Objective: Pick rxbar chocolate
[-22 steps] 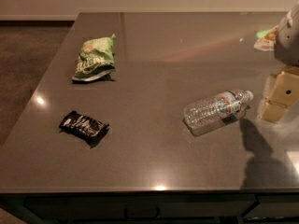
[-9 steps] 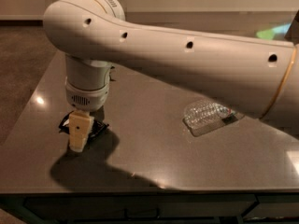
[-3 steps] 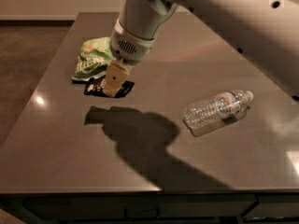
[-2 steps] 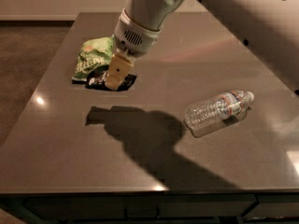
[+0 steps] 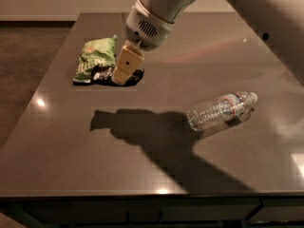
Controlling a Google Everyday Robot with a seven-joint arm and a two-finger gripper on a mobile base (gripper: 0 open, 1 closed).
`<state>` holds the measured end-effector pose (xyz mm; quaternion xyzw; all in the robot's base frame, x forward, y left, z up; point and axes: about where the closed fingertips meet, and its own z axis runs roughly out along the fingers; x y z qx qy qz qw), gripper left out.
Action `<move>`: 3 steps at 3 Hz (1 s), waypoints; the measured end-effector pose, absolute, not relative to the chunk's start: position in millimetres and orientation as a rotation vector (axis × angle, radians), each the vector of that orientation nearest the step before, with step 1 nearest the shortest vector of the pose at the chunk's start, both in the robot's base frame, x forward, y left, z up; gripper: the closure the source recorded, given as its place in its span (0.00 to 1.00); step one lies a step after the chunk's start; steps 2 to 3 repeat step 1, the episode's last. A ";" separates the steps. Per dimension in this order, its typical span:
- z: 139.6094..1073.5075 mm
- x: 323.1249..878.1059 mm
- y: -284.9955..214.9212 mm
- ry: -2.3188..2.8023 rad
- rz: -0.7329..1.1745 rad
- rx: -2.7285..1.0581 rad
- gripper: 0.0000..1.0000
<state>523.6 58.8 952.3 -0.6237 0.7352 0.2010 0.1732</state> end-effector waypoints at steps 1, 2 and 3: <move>952.6 523.4 59.2 2.084 0.572 -1.769 1.00; 952.6 523.4 59.2 2.084 0.572 -1.769 1.00; 952.6 523.4 59.2 2.084 0.572 -1.769 1.00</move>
Offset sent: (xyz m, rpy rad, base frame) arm 0.0000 0.0000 0.0000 0.0000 0.0000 0.0000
